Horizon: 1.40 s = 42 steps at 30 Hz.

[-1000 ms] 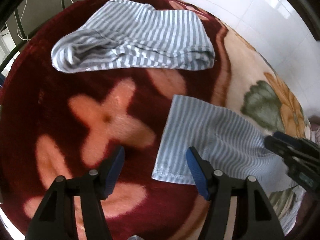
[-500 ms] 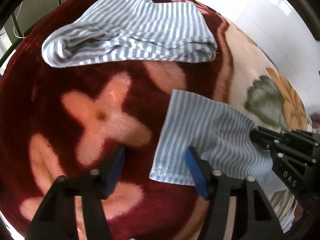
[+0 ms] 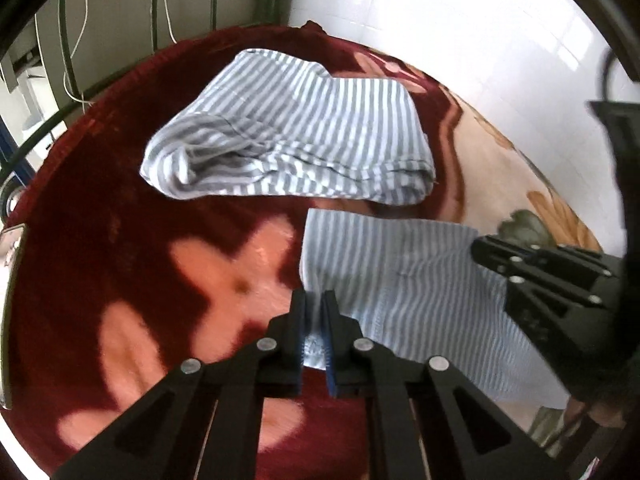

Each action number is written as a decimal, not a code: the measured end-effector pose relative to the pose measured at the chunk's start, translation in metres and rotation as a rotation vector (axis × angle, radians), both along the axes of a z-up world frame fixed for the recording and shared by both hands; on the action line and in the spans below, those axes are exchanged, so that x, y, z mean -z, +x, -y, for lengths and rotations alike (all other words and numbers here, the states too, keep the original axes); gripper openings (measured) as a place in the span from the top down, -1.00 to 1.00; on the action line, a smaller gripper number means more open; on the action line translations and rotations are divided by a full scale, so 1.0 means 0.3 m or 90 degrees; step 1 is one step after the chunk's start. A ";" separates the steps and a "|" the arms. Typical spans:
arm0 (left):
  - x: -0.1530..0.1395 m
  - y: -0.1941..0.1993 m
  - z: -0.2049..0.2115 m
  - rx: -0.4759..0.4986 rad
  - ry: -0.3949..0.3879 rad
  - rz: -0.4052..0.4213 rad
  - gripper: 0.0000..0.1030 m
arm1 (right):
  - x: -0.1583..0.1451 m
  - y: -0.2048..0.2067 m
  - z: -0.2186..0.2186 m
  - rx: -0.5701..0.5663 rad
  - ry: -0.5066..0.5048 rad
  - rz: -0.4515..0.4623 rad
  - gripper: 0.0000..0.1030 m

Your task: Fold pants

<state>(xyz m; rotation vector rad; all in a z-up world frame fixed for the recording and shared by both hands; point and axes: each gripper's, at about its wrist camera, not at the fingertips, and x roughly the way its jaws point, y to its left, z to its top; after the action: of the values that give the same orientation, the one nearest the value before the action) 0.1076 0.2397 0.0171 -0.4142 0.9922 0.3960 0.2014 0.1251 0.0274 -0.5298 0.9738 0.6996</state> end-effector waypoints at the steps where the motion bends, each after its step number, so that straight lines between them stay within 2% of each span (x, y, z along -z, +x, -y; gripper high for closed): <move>1: 0.005 0.004 0.001 -0.002 -0.002 -0.004 0.85 | 0.016 -0.003 -0.003 -0.001 -0.004 -0.002 0.91; 4: 0.019 0.022 -0.016 -0.005 -0.014 -0.014 0.83 | 0.064 -0.003 -0.011 0.001 -0.017 0.002 0.87; 6: 0.029 0.016 -0.028 -0.012 -0.017 -0.019 0.78 | 0.059 -0.001 -0.007 0.006 -0.010 0.006 0.80; 9: 0.021 -0.002 -0.048 -0.041 0.002 -0.021 0.74 | 0.007 0.008 0.022 0.026 0.034 -0.014 0.58; 11: 0.010 -0.015 -0.069 -0.066 0.010 -0.014 0.55 | -0.048 0.010 0.067 0.043 0.083 -0.035 0.45; 12: 0.006 -0.020 -0.077 -0.076 0.010 -0.010 0.47 | -0.062 0.006 0.079 0.049 0.095 -0.038 0.44; 14: 0.001 -0.028 -0.089 -0.086 0.004 -0.001 0.47 | -0.098 -0.008 0.127 0.060 0.125 -0.044 0.41; 17: -0.002 -0.018 -0.079 -0.072 0.003 -0.004 0.46 | -0.118 -0.048 0.211 0.078 0.129 -0.054 0.41; 28: -0.039 -0.022 0.082 0.033 0.050 0.013 0.45 | -0.111 -0.345 0.680 0.243 0.134 -0.080 0.41; 35: -0.116 -0.143 0.207 0.080 0.062 0.027 0.39 | -0.152 -0.512 1.023 0.341 0.124 -0.063 0.34; 42: -0.208 -0.299 0.378 0.142 0.085 0.033 0.26 | -0.158 -0.645 1.370 0.468 0.147 -0.061 0.34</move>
<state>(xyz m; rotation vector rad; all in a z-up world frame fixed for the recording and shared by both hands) 0.0181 0.1264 0.0796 -0.1893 0.9441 0.2465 0.0078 -0.2859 0.0748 0.0819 1.0668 0.1665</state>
